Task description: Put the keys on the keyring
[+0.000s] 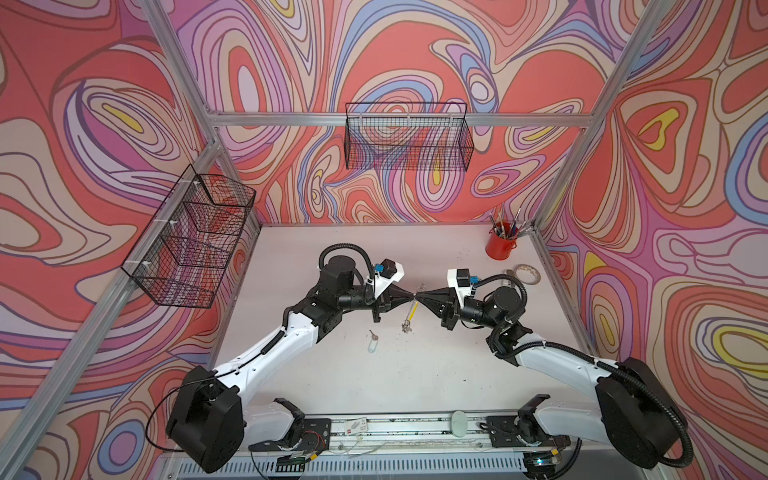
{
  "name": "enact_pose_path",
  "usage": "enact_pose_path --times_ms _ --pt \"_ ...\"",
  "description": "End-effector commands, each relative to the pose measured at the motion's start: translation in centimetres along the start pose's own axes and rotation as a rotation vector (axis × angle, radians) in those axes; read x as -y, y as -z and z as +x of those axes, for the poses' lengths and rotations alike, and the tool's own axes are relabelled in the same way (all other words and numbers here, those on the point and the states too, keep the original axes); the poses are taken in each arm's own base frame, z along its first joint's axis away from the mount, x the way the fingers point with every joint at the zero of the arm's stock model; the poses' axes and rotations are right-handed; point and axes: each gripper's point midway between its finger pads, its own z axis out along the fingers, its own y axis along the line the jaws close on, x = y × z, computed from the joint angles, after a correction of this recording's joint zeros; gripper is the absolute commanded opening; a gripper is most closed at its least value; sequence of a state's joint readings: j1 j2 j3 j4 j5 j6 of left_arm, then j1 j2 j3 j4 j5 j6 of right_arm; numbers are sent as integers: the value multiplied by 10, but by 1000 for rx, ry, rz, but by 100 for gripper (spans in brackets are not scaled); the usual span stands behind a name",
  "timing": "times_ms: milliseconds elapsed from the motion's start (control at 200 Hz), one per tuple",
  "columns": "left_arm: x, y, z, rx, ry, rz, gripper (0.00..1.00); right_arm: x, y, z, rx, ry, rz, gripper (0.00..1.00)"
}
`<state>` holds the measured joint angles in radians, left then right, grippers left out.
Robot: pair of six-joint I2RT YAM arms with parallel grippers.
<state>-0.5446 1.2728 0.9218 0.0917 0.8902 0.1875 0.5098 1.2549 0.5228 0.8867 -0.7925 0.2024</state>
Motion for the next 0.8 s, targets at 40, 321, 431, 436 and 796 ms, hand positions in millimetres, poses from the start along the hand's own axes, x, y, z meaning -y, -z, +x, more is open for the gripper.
enact_pose_path --times_ms 40,321,431,436,796 --pt "5 8 0 -90 -116 -9 0 4 3 1 -20 24 37 17" --pt "12 19 6 -249 -212 35 0 9 16 1 -45 56 119 37" --pt "11 20 5 -305 -239 41 0 10 15 6 -77 65 113 37" --pt "11 20 4 -306 -242 41 0 10 14 6 -78 66 113 36" --pt "10 13 11 -480 -329 83 0 5 3 5 -90 45 30 35"
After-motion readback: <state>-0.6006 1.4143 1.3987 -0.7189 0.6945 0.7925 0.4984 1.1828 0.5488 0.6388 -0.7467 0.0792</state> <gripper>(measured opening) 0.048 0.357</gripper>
